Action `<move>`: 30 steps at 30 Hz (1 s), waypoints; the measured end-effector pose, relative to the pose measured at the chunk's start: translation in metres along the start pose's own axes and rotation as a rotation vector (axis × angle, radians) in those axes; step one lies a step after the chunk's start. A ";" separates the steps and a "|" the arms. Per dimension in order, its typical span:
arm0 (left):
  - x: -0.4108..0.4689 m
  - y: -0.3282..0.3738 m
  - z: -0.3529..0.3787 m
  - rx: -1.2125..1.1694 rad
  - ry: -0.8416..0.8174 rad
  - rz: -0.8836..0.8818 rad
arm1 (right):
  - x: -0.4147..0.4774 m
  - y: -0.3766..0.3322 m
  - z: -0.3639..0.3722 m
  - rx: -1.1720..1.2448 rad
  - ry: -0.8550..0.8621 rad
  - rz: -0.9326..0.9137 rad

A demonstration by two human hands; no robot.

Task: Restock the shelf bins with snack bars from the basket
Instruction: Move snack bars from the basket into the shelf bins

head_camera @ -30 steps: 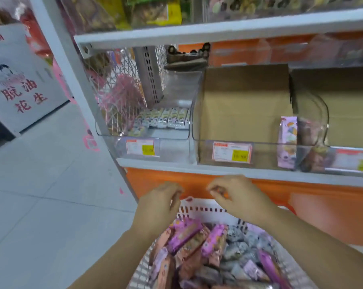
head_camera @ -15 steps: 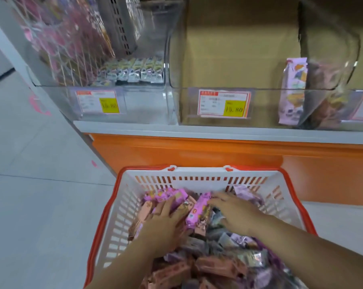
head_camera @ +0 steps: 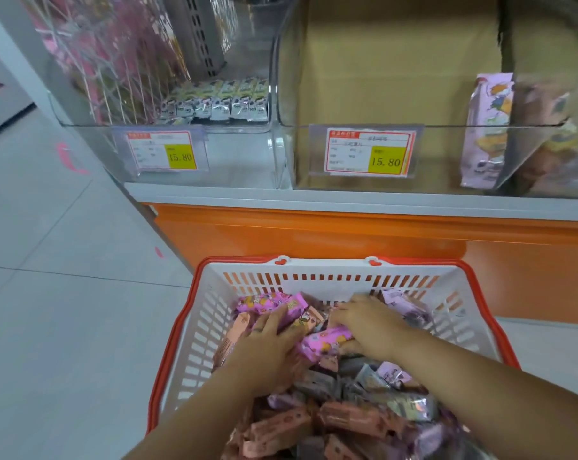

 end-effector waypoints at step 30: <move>-0.109 0.219 -0.226 -1.414 0.586 0.298 | -0.266 0.056 -0.161 1.241 0.600 -0.029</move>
Point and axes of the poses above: each hand's wrist, its own x-axis towards the middle knuckle, its own z-axis out of the palm, y = z × x, the point moved 5 cm from there along x, towards the middle knuckle, and after that the axes turned 10 degrees about z, right-handed, at the moved point
